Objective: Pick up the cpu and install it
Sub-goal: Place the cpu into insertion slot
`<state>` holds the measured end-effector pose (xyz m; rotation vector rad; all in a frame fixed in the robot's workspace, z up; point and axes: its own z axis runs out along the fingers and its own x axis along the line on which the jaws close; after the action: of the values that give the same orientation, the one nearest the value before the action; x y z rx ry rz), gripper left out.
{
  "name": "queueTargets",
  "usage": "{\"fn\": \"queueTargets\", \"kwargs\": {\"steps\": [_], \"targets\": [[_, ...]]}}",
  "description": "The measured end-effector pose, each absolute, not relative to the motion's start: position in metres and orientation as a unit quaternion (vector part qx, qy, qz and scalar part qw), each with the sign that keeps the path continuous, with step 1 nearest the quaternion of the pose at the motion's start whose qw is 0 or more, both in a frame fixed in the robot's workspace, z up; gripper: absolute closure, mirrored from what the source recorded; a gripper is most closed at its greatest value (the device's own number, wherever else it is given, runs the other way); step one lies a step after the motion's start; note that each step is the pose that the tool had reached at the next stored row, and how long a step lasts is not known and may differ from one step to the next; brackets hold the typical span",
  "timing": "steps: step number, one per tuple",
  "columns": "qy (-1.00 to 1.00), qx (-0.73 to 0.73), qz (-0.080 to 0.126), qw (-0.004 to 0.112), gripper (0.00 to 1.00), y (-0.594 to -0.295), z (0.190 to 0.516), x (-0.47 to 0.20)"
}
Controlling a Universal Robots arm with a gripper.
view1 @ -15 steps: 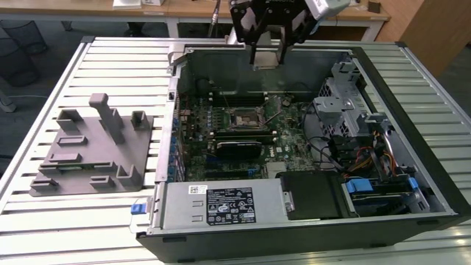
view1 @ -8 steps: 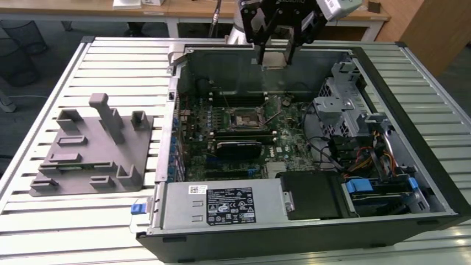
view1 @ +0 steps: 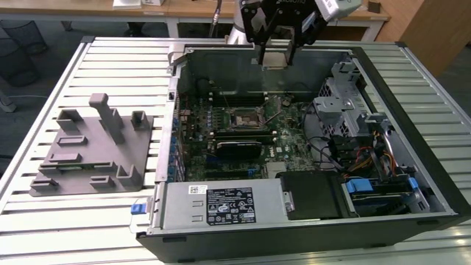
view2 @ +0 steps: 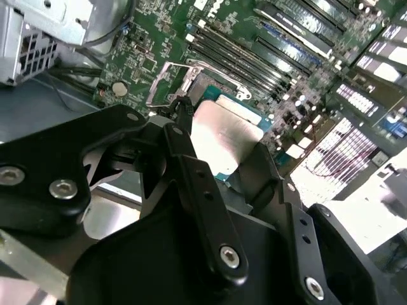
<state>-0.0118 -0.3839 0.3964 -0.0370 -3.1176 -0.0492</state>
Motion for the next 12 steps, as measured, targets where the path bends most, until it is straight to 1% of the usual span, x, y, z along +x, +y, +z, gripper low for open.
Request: {"fn": "queueTargets", "kwargs": {"steps": [12], "targets": [[-0.993,-0.118,-0.017,0.01,0.46,-0.3838,0.3947,-0.0118]]}}
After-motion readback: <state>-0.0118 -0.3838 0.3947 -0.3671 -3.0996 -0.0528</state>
